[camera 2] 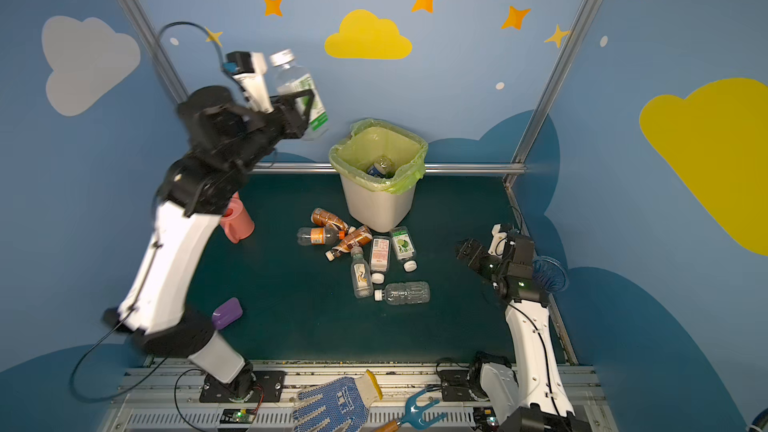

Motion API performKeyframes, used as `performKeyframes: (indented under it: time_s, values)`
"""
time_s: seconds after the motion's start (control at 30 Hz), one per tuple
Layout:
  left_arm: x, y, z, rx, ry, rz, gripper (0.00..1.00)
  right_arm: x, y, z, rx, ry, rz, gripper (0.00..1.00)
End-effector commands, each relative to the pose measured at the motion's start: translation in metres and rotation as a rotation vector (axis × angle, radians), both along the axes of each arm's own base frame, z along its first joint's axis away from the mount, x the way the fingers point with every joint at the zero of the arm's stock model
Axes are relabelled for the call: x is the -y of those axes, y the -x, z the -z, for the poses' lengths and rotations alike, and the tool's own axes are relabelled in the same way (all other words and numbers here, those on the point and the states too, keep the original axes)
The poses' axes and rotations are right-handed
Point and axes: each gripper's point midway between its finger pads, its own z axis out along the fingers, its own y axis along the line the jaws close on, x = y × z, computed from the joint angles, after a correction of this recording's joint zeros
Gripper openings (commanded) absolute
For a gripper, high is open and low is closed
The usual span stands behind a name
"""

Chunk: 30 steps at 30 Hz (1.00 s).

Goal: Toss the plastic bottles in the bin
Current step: 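Lift the clear bottle with the left gripper up toward the bin, then open the left gripper over the bin to drop the bottle, then lower the left gripper back while the right gripper reaches for the ridged bottle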

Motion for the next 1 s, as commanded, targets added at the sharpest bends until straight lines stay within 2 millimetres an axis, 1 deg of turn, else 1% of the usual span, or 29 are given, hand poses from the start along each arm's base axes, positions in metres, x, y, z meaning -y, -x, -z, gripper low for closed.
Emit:
performKeyframes:
  time_s: [0.0,0.03,0.07,0.1,0.13,0.17,0.2,0.23,0.3,0.4,0.5,0.6,0.7,0.77,0.8,0.83,0.87,0.97]
  values:
    - [0.059,-0.048,0.148,-0.409,-0.114,0.111,0.54,-0.004,0.0,-0.003,-0.015,-0.012,-0.03,0.98]
    - [0.061,-0.041,0.117,-0.332,-0.056,0.161,0.62,-0.006,0.001,-0.005,-0.018,-0.014,-0.037,0.98]
    - [0.063,-0.041,0.102,-0.305,-0.017,0.179,0.66,-0.006,0.002,-0.005,-0.018,-0.018,-0.038,0.98]
    - [0.062,-0.038,0.088,-0.259,0.0,0.184,0.74,-0.006,0.003,-0.006,-0.018,-0.025,-0.031,0.98]
    - [0.057,-0.034,0.075,-0.207,0.006,0.161,0.85,-0.006,0.005,-0.007,-0.018,-0.027,-0.024,0.98]
    - [0.049,-0.025,0.056,-0.145,0.018,0.139,0.94,-0.005,0.006,-0.008,-0.02,-0.027,-0.017,0.98]
    - [0.043,-0.018,0.048,-0.111,0.014,0.119,1.0,-0.004,0.008,-0.009,-0.024,-0.03,-0.006,0.98]
    - [0.036,-0.01,0.039,-0.085,0.01,0.104,1.0,-0.005,0.01,-0.01,-0.026,-0.034,0.0,0.98]
    - [0.028,0.002,0.03,-0.069,-0.02,0.1,1.0,-0.006,0.015,-0.012,-0.032,-0.047,0.008,0.98]
    - [0.021,0.017,0.024,-0.069,-0.058,0.103,1.0,-0.01,0.022,-0.009,-0.052,-0.071,0.005,0.98]
    - [0.018,0.024,0.023,-0.054,-0.068,0.113,1.0,-0.012,0.032,0.0,-0.092,-0.09,0.019,0.98]
    - [0.016,0.03,0.028,-0.065,-0.069,0.118,1.0,-0.016,0.045,0.009,-0.145,-0.132,0.042,0.98]
    - [0.01,0.038,0.046,-0.098,-0.081,0.114,1.0,-0.02,0.061,0.016,-0.198,-0.17,0.08,0.98]
    - [0.002,0.045,0.066,-0.112,-0.091,0.094,1.0,-0.025,0.072,0.021,-0.237,-0.202,0.103,0.98]
    - [-0.004,0.049,0.081,-0.12,-0.099,0.073,1.0,-0.029,0.076,0.02,-0.25,-0.229,0.11,0.98]
    - [-0.014,0.054,0.094,-0.125,-0.1,0.038,1.0,-0.033,0.083,0.03,-0.287,-0.246,0.118,0.98]
    - [-0.021,0.058,0.108,-0.134,-0.1,0.016,1.0,-0.036,0.087,0.035,-0.308,-0.26,0.126,0.98]
    - [-0.047,0.076,0.156,-0.201,-0.127,-0.056,1.0,-0.049,0.096,0.042,-0.343,-0.307,0.133,0.98]
